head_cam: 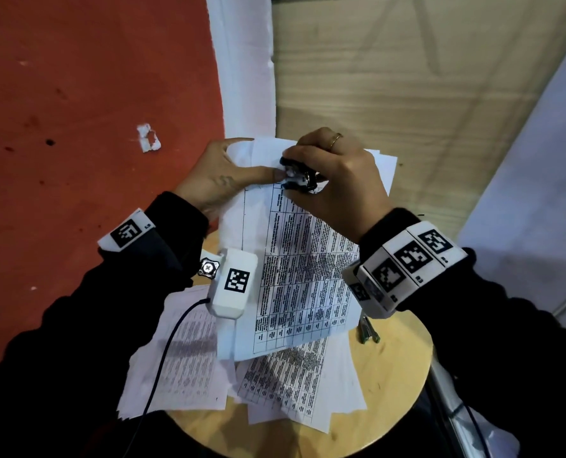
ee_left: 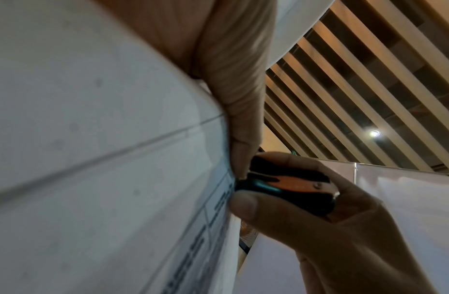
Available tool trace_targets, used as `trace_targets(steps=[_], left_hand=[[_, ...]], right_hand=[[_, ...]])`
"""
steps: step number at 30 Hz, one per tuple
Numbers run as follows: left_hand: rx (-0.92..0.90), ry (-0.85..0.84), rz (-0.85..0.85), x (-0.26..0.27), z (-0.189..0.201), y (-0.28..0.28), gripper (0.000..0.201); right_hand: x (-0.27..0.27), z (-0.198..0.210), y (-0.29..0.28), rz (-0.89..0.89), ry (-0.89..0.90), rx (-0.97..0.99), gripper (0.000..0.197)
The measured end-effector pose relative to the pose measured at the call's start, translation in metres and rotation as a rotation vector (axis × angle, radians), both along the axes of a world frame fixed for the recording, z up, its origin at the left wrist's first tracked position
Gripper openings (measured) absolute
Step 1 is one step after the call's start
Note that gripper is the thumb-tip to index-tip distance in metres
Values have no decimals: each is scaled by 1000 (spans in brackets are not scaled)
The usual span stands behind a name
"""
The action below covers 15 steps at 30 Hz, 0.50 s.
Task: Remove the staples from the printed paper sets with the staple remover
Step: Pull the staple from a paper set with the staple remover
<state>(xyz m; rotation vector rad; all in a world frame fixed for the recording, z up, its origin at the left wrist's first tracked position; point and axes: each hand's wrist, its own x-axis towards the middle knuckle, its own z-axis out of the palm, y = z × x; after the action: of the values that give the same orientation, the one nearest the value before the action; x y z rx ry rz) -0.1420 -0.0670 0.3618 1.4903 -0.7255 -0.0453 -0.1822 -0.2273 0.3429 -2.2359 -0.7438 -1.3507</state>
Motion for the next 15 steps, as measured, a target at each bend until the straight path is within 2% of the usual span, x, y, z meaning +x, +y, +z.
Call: trace_targets(steps=[5, 7, 12, 15], left_hand=[[-22, 11, -17, 0, 3, 3, 32], [-31, 15, -23, 0, 3, 3, 30], [-19, 56, -64, 2, -2, 3, 28], [-26, 75, -75, 3, -2, 3, 28]], right_hand=[[2, 1, 3, -36, -24, -24, 20], [2, 1, 3, -52, -29, -21, 17], [3, -2, 3, -42, -21, -24, 20], [2, -4, 3, -6, 12, 44, 22]])
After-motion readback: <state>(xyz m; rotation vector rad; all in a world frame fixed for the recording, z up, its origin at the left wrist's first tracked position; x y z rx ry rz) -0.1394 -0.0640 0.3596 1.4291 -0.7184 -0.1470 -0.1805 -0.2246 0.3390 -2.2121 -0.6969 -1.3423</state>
